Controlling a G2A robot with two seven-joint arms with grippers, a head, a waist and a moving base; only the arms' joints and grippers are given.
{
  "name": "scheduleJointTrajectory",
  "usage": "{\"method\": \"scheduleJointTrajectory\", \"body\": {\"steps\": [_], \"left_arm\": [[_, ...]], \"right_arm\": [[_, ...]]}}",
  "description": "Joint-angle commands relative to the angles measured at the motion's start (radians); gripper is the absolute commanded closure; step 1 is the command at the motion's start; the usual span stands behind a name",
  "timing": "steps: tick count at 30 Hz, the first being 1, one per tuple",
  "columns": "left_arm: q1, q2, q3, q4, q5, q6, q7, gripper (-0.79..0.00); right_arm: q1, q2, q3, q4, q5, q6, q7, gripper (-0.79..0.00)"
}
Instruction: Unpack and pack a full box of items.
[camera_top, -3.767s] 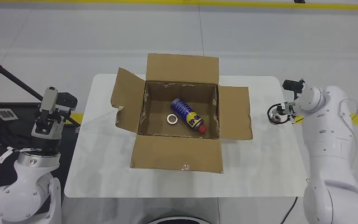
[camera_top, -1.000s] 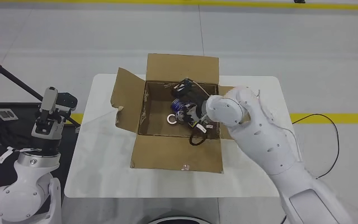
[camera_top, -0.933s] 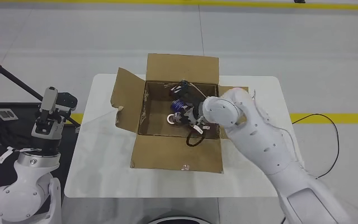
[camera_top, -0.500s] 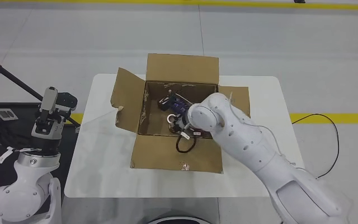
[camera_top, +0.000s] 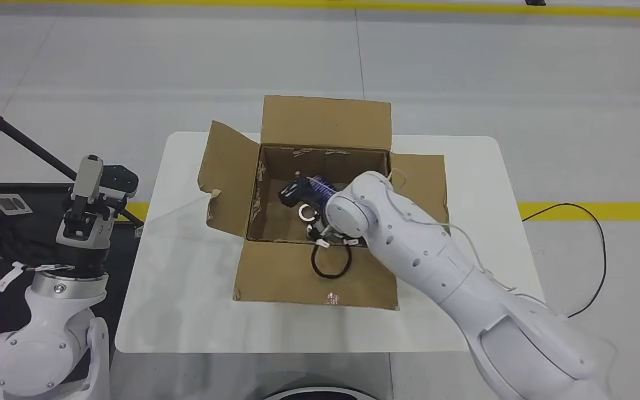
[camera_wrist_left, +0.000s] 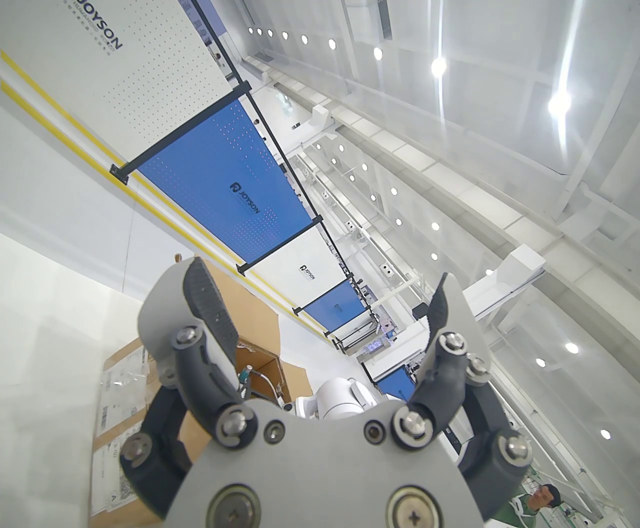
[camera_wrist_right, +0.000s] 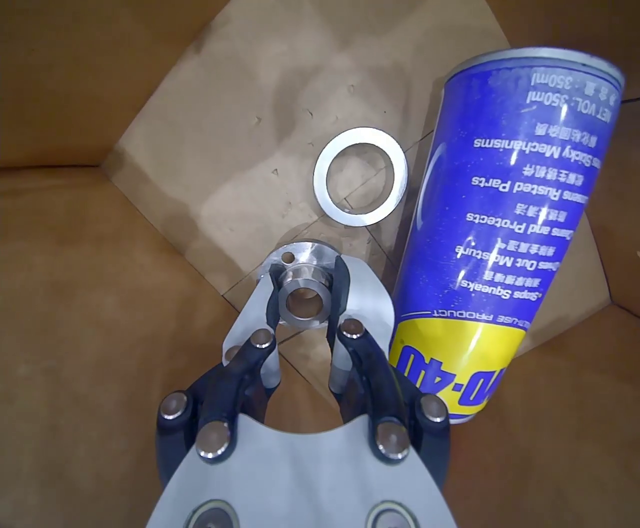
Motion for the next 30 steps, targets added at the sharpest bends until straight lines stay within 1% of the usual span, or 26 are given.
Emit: {"method": "scheduleJointTrajectory", "body": {"steps": [1,2,8,12,13,14,15,16,17,20,23,27,30], "left_arm": [[0.000,0.000,0.000,0.000,0.000,0.000,0.000,-0.785],[0.000,0.000,0.000,0.000,0.000,0.000,0.000,-0.785],[-0.001,0.000,0.000,-0.001,0.002,0.001,0.003,-0.785],[-0.008,0.004,-0.010,0.004,0.013,-0.001,0.002,-0.785],[-0.010,0.005,-0.014,0.006,0.015,-0.001,0.004,-0.785],[-0.013,0.006,-0.018,0.007,0.014,0.000,0.005,-0.785],[-0.014,0.007,-0.023,0.009,0.014,0.000,0.004,-0.785],[-0.015,0.008,-0.030,0.011,0.018,0.002,0.004,-0.785],[-0.017,0.009,-0.039,0.013,0.024,0.005,0.005,-0.785],[-0.021,0.014,-0.061,0.021,0.055,0.014,-0.004,-0.785],[-0.030,0.022,-0.064,0.041,0.061,0.027,-0.069,-0.785],[-0.053,0.032,-0.031,0.071,0.051,0.050,-0.182,-0.785],[-0.071,0.041,0.014,0.091,0.064,0.065,-0.278,-0.785]], "right_arm": [[0.004,-0.005,-0.002,0.011,-0.002,-0.004,0.003,-0.212],[0.005,-0.008,-0.003,0.015,-0.002,-0.008,0.004,-0.219],[0.014,-0.017,0.007,0.019,-0.002,-0.027,0.004,-0.320],[0.015,-0.012,0.036,-0.001,0.001,-0.039,0.010,-0.437],[0.015,-0.011,0.041,-0.006,0.001,-0.041,0.012,-0.514],[0.013,-0.008,0.051,-0.015,0.006,-0.046,0.015,-0.557],[0.012,-0.005,0.062,-0.024,0.013,-0.053,0.020,-0.677],[0.011,-0.001,0.076,-0.034,0.021,-0.061,0.027,-0.751],[0.012,0.004,0.093,-0.050,0.028,-0.068,0.030,-0.785],[0.002,0.025,0.156,-0.110,0.052,-0.082,0.042,-0.785],[-0.028,0.054,0.250,-0.208,0.069,-0.079,0.031,-0.785],[-0.114,0.101,0.400,-0.385,0.068,-0.068,0.023,-0.785],[-0.213,0.137,0.531,-0.546,0.052,-0.053,0.011,-0.785]]}}
